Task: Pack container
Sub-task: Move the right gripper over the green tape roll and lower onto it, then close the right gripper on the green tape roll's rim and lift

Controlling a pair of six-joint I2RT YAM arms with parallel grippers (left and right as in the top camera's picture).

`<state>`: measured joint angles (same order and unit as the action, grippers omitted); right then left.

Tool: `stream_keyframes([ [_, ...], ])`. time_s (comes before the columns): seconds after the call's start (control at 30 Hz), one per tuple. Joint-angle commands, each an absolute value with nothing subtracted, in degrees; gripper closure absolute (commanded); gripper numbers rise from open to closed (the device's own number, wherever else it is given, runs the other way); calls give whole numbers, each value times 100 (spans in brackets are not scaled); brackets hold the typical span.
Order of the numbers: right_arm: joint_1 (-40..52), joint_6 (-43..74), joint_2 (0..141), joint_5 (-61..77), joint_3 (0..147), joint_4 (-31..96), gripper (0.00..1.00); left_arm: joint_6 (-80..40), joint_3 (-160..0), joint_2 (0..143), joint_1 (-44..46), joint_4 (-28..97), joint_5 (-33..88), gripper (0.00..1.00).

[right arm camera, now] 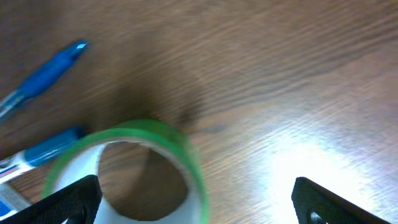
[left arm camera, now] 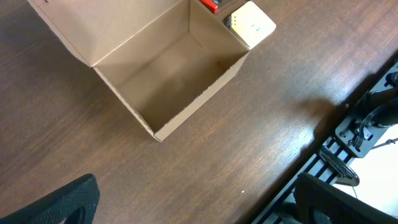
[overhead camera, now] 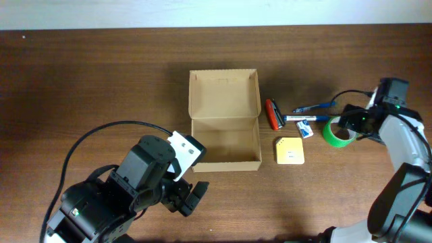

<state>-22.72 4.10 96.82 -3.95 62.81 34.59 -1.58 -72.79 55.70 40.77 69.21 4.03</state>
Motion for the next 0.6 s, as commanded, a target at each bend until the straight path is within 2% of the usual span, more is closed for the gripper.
stream_keyframes([
  [0.0,-2423,40,9793,-10,6392,3439,0,-235,-7400,5553,4088,6906,377,1],
  [0.13,-2434,-176,9900,384,6392,3393,4,-235,-7400,5553,4088,6906,377,0],
  [0.4,-2440,-174,10226,408,6392,3264,6,-235,-7400,5553,4088,6906,377,0],
  [0.47,-2440,-172,10267,434,6392,3249,10,-235,-7400,5553,4088,6906,377,0],
  [0.57,-2440,-176,10272,429,6392,3225,21,-235,-7400,5553,4088,6906,377,0],
])
